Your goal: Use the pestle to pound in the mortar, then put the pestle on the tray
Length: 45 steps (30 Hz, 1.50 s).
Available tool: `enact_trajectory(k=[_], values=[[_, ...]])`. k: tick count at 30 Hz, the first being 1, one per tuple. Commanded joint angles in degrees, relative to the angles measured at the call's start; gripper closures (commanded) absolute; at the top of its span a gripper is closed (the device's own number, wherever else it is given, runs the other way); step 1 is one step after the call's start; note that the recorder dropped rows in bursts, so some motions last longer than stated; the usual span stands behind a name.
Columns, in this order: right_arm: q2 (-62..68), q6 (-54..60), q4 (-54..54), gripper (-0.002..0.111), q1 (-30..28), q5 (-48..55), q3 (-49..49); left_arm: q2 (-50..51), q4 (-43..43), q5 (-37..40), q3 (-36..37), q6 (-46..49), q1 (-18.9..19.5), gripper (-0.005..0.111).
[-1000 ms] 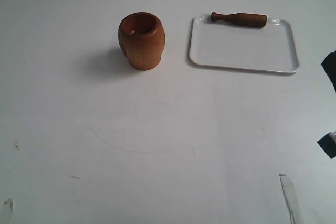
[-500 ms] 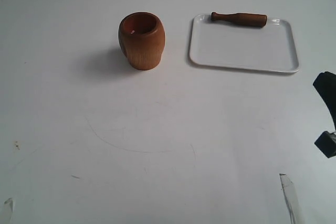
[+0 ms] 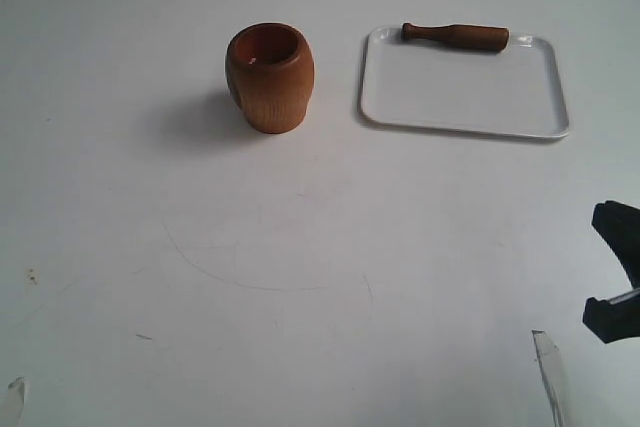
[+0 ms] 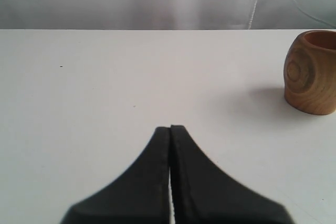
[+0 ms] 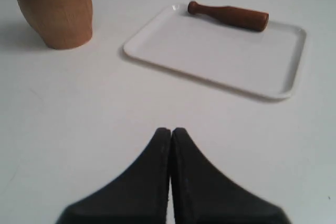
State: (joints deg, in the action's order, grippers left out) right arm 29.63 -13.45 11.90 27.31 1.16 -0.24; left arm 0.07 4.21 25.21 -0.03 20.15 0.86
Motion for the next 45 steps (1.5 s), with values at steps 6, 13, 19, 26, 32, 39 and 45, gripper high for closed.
enact_trajectory(k=[6,13,19,26,32,39,45], values=[[-9.99,-0.2,-2.07,0.108,-8.32,5.97,0.24,-0.07,-0.42,-0.17,0.03,-0.47,-0.44,0.107],[-16.6,-0.38,-2.2,0.108,-12.81,5.98,0.24,-0.07,-0.42,-0.17,0.03,-0.47,-0.44,0.107],[-22.98,-0.47,-5.0,0.108,-12.54,5.98,0.24,-0.07,-0.42,-0.17,0.03,-0.47,-0.44,0.107],[-26.16,-0.47,-5.0,0.108,-12.39,8.42,0.24,-0.07,-0.42,-0.17,0.03,-0.47,-0.44,0.107],[-29.63,-0.27,-4.74,0.108,-12.39,17.77,0.24,-0.07,-0.42,-0.17,0.03,-0.47,-0.44,0.107],[-29.63,0.11,-0.04,0.108,-12.49,17.89,0.24,-0.07,-0.42,-0.17,0.03,-0.47,-0.44,0.107],[-29.63,-0.16,-1.96,0.108,-12.49,18.0,0.24,-0.07,-0.42,-0.17,0.03,-0.47,-0.44,0.107]])
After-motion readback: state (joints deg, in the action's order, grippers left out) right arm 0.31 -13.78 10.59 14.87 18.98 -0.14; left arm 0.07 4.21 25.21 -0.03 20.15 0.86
